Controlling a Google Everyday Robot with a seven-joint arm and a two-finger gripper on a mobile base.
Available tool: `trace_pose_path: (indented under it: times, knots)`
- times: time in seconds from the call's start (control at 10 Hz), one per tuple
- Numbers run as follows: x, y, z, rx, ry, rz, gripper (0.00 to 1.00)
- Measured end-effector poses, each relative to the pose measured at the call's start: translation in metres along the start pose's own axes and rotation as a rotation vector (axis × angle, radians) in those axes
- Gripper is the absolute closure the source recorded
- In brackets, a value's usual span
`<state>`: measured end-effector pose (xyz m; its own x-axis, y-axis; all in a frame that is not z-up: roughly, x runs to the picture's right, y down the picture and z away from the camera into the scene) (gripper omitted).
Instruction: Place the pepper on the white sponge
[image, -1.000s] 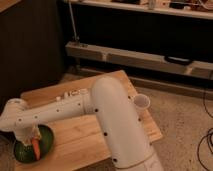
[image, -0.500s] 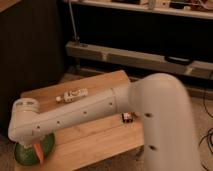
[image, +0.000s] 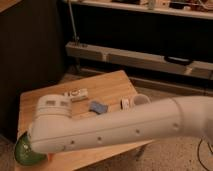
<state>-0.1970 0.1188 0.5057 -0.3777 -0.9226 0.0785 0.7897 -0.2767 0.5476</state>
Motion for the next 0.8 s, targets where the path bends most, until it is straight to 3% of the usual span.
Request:
trace_pose_path:
  times: [0.2,0.4,0.8]
  knots:
    - [0.024,0.049,-0.034,-0.062,0.033,0.094,1.00]
    - [0.037,0.094,-0.046,-0.119,0.041,0.180,1.00]
    - [0.049,0.192,-0.042,-0.213,0.048,0.357,1.00]
